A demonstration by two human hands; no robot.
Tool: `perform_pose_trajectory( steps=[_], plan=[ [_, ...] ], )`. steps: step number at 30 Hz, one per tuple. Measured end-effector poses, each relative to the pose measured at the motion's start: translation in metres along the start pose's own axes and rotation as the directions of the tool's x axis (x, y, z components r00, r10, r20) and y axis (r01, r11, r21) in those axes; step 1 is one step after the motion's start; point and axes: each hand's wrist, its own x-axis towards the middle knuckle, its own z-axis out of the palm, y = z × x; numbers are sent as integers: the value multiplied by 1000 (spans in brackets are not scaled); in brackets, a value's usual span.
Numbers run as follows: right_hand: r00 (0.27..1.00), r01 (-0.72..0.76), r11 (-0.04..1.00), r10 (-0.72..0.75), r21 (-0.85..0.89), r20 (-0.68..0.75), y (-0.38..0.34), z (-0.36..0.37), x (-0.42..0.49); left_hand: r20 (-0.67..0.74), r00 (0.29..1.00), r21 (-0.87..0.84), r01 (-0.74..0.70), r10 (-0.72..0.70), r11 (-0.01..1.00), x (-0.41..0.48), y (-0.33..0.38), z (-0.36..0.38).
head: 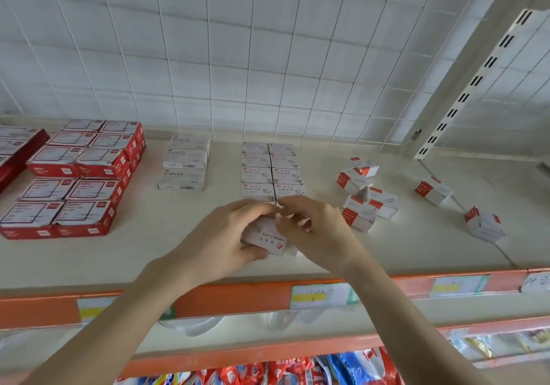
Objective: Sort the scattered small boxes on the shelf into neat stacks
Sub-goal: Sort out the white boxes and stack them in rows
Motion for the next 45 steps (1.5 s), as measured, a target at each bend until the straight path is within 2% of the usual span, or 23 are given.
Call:
perform_pose_trajectory(
  steps=[2,4,6,8,10,12,13,15,22,24,26,28,30,31,32,34,36,41,43,45],
  plan=[
    [989,-82,995,75,54,126,-9,-4,4,26,996,-21,-81,81,997,3,1,-8],
    [980,-151,959,114,239,162,-16,-8,6,13,991,-34,-132,133,991,8,1,-16],
    [970,-226,873,163,433,180,-20,-9,7,-41,989,-34,-143,142,989,12,-3,-21],
    [955,-295,697,209,654,208,-22,-6,8,-120,986,-27,-117,113,993,12,-5,-21],
    [940,-319,439,258,840,222,-23,1,7,-200,978,-47,-74,64,996,6,-4,-18],
    [928,-276,195,310,941,208,-25,10,5,-265,964,-75,-36,15,997,-1,2,-13],
    [923,-239,110,334,965,191,-27,15,4,-292,956,-97,-7,-21,995,-5,6,-10],
    [919,-173,39,366,984,147,-31,22,4,-320,943,-142,49,-92,989,-9,11,-1],
    [891,-125,57,445,990,87,-46,37,-5,-391,908,106,208,-152,972,-8,29,15],
    [895,-157,121,437,980,89,-43,34,-7,-378,912,141,225,-157,964,-6,28,12],
    [906,-196,311,419,930,51,-34,27,-10,-365,915,111,225,-171,968,-5,22,6],
    [929,-179,594,364,784,-64,-22,17,-15,-340,920,85,234,-192,969,-5,15,-1],
    [935,-140,857,279,496,-219,-12,6,-19,-286,932,116,265,-223,957,-6,8,-7],
    [935,-158,942,240,297,-263,-7,2,-20,-249,939,144,278,-237,950,-6,5,-8],
    [942,-200,976,215,84,-258,-2,-1,-21,-215,947,172,276,-238,946,-7,2,-8],
    [952,-292,926,259,-239,-162,3,-3,-19,-166,960,202,259,-227,945,-7,-3,-6],
    [943,-332,878,316,-344,-103,6,2,-17,-125,966,206,248,-226,947,-7,-8,-3],
    [966,-258,883,237,-392,-101,15,13,-10,-130,966,198,245,-222,949,-8,-13,0],
    [974,-226,905,215,-359,-72,15,7,-6,-212,962,171,211,-173,962,-9,-11,-1],
    [985,-170,953,165,-249,-41,12,-3,-3,-316,943,88,143,-109,986,-7,-4,-4]
  ],
)
